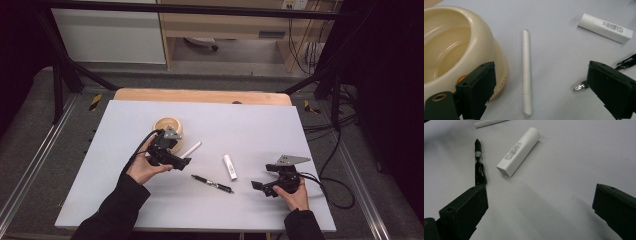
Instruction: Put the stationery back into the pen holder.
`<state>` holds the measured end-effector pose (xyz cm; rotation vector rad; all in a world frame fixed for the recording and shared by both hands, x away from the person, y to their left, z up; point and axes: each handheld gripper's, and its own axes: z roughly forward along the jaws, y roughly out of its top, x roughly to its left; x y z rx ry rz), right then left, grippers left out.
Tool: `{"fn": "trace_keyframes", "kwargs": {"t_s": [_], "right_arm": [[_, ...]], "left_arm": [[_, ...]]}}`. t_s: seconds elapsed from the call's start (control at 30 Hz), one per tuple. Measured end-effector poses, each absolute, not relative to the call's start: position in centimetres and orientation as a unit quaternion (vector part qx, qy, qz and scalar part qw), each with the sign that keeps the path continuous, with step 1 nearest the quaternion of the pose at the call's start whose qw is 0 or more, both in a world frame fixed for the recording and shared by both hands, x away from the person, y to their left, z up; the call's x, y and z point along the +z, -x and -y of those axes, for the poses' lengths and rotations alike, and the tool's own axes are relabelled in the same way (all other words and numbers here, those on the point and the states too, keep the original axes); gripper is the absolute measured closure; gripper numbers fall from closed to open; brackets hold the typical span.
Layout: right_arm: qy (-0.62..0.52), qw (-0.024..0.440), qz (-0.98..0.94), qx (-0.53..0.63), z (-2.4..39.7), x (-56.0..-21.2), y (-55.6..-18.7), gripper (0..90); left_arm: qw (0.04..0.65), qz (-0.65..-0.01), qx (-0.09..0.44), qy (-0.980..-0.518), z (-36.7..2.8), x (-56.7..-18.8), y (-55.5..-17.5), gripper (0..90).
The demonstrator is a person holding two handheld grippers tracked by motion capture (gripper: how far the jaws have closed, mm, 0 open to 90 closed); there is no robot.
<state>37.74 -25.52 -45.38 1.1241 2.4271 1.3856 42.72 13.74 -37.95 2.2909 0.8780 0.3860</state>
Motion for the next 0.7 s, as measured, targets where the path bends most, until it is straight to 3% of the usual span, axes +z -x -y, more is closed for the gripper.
{"fn": "trace_keyframes", "kwargs": {"t_s": [0.4, 0.7], "right_arm": [[-0.368, 0.066, -0.806, 0.458, 25.6, -45.4, -37.7, 0.8], [-0.367, 0.065, -0.807, 0.458, 25.6, -45.4, -37.6, 0.8]], "left_arm": [[0.305, -0.331, 0.138, -0.883, -12.1, -39.4, -43.6, 22.9], [0.282, -0.321, 0.153, -0.891, -11.4, -40.6, -44.4, 37.9]]}}
